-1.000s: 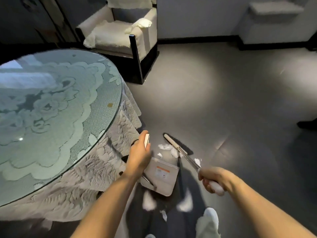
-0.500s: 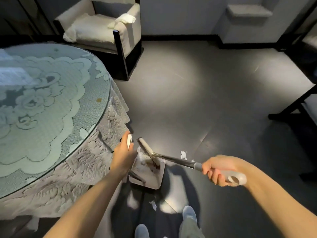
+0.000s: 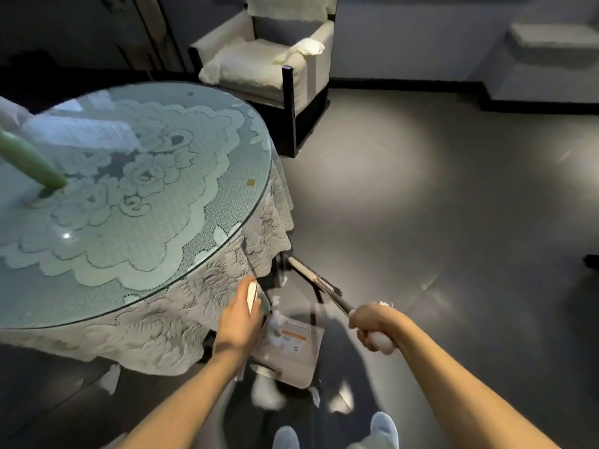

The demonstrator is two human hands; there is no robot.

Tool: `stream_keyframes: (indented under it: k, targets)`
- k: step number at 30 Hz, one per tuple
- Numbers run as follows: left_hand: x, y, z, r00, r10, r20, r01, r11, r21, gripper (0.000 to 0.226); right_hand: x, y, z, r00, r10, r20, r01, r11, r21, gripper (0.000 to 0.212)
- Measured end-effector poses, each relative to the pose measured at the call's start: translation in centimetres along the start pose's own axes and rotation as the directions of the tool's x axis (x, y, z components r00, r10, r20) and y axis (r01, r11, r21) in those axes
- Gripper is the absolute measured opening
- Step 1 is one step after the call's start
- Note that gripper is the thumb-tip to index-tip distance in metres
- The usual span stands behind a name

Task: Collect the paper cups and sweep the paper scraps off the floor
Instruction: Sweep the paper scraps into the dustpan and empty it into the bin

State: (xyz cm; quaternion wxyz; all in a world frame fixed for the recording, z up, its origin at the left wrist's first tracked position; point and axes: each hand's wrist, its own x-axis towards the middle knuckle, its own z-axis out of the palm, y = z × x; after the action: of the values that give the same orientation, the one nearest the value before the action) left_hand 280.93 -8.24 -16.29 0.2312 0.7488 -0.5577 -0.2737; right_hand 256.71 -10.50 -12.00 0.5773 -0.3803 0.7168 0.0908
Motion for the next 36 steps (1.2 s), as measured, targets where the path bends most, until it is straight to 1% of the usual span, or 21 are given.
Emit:
stream_keyframes:
  k: [2,5,7,8,9,10,11,12,13,15,16,18,20,22,24,26,28,30,33,35,36]
  targets:
    - [0.3,-0.1,0.0,1.000,0.009,0.000,-0.009,1.000,-0.023,0.039,0.5,-0.3,1.7,0.997,-0.068,0.035,0.074,0.975,-0.209,0.025]
    - [0.2,0.2,0.0,1.000,-0.011,-0.005,0.011,0.999,-0.037,0.039,0.0,0.5,3.2,0.992,-0.100,0.079,0.125,0.894,-0.430,0.029]
    - [-0.2,0.2,-0.2,1.000,-0.011,0.002,0.011,0.998,-0.058,0.039,-1.2,1.3,3.3,0.988,-0.090,0.127,0.148,0.793,-0.591,0.026]
    - [-0.5,0.3,-0.3,1.000,-0.012,0.006,0.013,0.998,-0.067,0.039,-1.5,1.9,3.0,0.986,-0.085,0.142,0.159,0.728,-0.667,0.020]
    - [-0.8,0.4,-0.3,1.000,-0.011,0.005,0.011,0.998,-0.067,0.038,-2.0,2.5,2.5,0.986,-0.082,0.147,0.163,0.683,-0.712,0.014]
    - [-1.1,0.8,-0.3,1.000,-0.006,0.000,0.006,0.998,-0.067,0.037,-2.5,3.0,1.8,0.986,-0.074,0.146,0.158,0.659,-0.735,0.013]
    - [-1.5,1.1,-0.1,1.000,-0.006,-0.006,0.006,0.997,-0.072,0.036,-3.0,3.6,0.8,0.987,-0.057,0.147,0.148,0.662,-0.735,0.014]
    - [-1.9,1.6,0.1,1.000,-0.005,-0.009,0.005,0.997,-0.078,0.035,-3.4,4.2,-0.3,0.986,-0.036,0.165,0.143,0.695,-0.704,0.017]
    - [-2.5,2.0,0.4,1.000,-0.006,-0.010,0.005,0.997,-0.076,0.035,-3.8,4.8,-1.7,0.980,-0.009,0.200,0.133,0.775,-0.617,0.019]
    - [-4.0,2.7,1.0,0.999,-0.031,-0.026,0.030,0.998,-0.056,0.036,-4.6,5.9,-4.7,0.965,0.045,0.260,0.052,0.933,-0.355,0.019]
    - [-4.9,3.0,1.4,0.997,-0.063,-0.048,0.060,0.996,-0.060,0.036,-5.0,6.6,-6.3,0.962,0.055,0.267,0.014,0.968,-0.251,0.018]
    - [-7.0,3.4,1.9,0.987,-0.136,-0.091,0.129,0.989,-0.073,0.036,-5.8,8.0,-9.2,0.964,0.041,0.263,0.006,0.984,-0.176,0.013]
    - [-9.3,3.9,2.2,0.978,-0.176,-0.113,0.168,0.983,-0.076,0.036,-6.5,9.3,-11.1,0.964,0.001,0.265,0.046,0.984,-0.171,0.010]
    - [-11.9,4.5,2.7,0.970,-0.203,-0.134,0.193,0.978,-0.082,0.038,-7.0,10.4,-12.0,0.963,-0.049,0.264,0.094,0.982,-0.163,0.015]
    - [-14.9,5.1,3.4,0.957,-0.223,-0.183,0.210,0.974,-0.091,0.040,-7.1,11.1,-12.5,0.956,-0.117,0.269,0.167,0.972,-0.168,0.011]
    - [-17.8,5.5,3.9,0.946,-0.249,-0.206,0.234,0.968,-0.096,0.041,-6.5,11.7,-12.0,0.951,-0.151,0.271,0.206,0.960,-0.188,0.015]
    - [-20.3,5.5,4.3,0.936,-0.277,-0.217,0.261,0.960,-0.101,0.042,-5.3,12.4,-10.6,0.951,-0.172,0.257,0.241,0.933,-0.267,0.011]
    - [-22.1,5.2,4.4,0.926,-0.304,-0.223,0.290,0.952,-0.096,0.042,-3.6,13.3,-8.8,0.951,-0.197,0.237,0.278,0.882,-0.380,0.004]
    - [-24.2,4.2,4.5,0.906,-0.348,-0.242,0.327,0.937,-0.123,0.042,-2.0,14.5,-5.9,0.945,-0.232,0.229,0.319,0.800,-0.508,0.008]
    - [-25.2,3.5,4.6,0.896,-0.371,-0.246,0.348,0.928,-0.133,0.042,-1.7,15.4,-3.9,0.941,-0.225,0.252,0.330,0.763,-0.555,0.013]
    - [-25.6,3.2,4.6,0.895,-0.377,-0.239,0.355,0.926,-0.130,0.042,-1.8,15.9,-3.0,0.936,-0.224,0.271,0.346,0.722,-0.599,0.012]
